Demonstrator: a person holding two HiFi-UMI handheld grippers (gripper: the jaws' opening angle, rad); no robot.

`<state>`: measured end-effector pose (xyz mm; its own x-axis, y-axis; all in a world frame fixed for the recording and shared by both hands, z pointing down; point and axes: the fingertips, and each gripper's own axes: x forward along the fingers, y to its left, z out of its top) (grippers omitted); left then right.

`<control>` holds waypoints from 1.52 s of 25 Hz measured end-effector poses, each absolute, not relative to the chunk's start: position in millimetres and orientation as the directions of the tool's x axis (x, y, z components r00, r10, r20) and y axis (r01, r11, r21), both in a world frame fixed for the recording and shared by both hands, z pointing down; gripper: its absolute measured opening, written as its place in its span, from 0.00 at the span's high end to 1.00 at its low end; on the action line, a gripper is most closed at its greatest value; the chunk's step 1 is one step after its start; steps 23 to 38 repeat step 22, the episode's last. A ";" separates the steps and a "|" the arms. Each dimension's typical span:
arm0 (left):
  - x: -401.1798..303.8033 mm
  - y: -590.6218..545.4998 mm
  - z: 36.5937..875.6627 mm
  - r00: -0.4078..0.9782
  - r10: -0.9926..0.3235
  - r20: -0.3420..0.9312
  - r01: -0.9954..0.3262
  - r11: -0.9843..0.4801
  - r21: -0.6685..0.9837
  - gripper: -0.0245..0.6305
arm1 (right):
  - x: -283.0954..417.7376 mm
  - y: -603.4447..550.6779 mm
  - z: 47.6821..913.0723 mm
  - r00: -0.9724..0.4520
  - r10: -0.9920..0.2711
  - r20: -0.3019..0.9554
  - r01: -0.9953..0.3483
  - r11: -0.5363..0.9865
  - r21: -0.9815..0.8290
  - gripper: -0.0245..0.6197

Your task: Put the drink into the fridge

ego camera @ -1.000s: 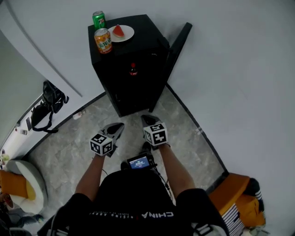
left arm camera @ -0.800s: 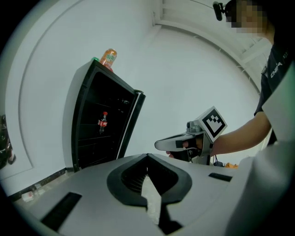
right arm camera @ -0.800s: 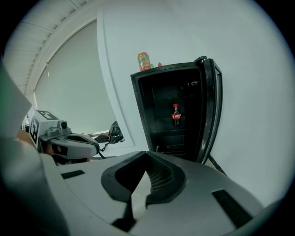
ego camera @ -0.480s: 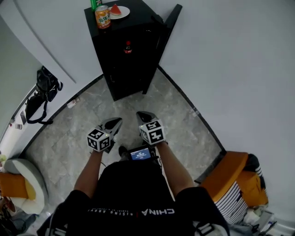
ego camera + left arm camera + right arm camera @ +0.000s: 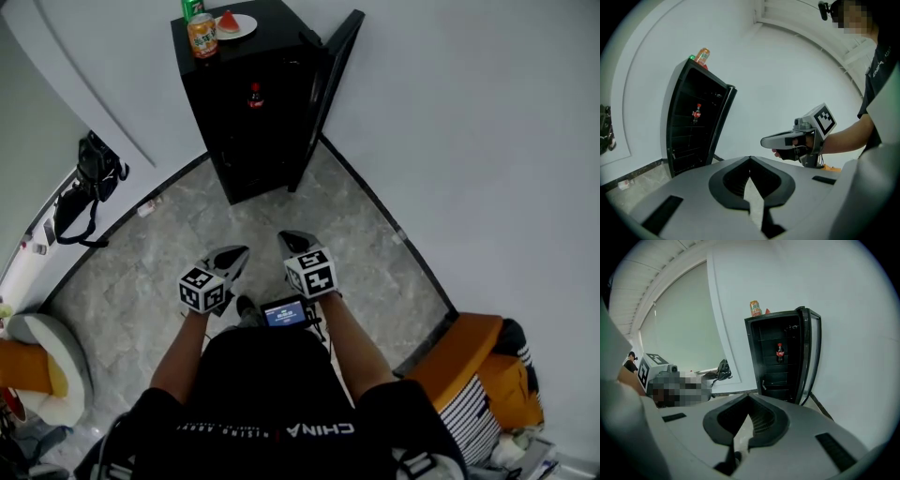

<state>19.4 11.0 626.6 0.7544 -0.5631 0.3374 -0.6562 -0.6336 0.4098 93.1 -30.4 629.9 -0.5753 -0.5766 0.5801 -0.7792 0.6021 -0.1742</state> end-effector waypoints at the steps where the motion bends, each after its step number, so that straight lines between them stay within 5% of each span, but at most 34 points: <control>1: 24.8 14.8 625.4 0.767 -0.552 0.328 -0.642 -0.638 0.426 0.95 | 96.5 -31.0 630.3 -0.576 -0.578 0.578 -0.779 0.603 -0.173 0.94; 38: 38.7 -3.3 606.6 0.688 -0.643 0.338 -0.726 -0.592 0.350 0.95 | 112.6 -49.3 614.9 -0.606 -0.568 0.556 -0.746 0.648 -0.151 0.94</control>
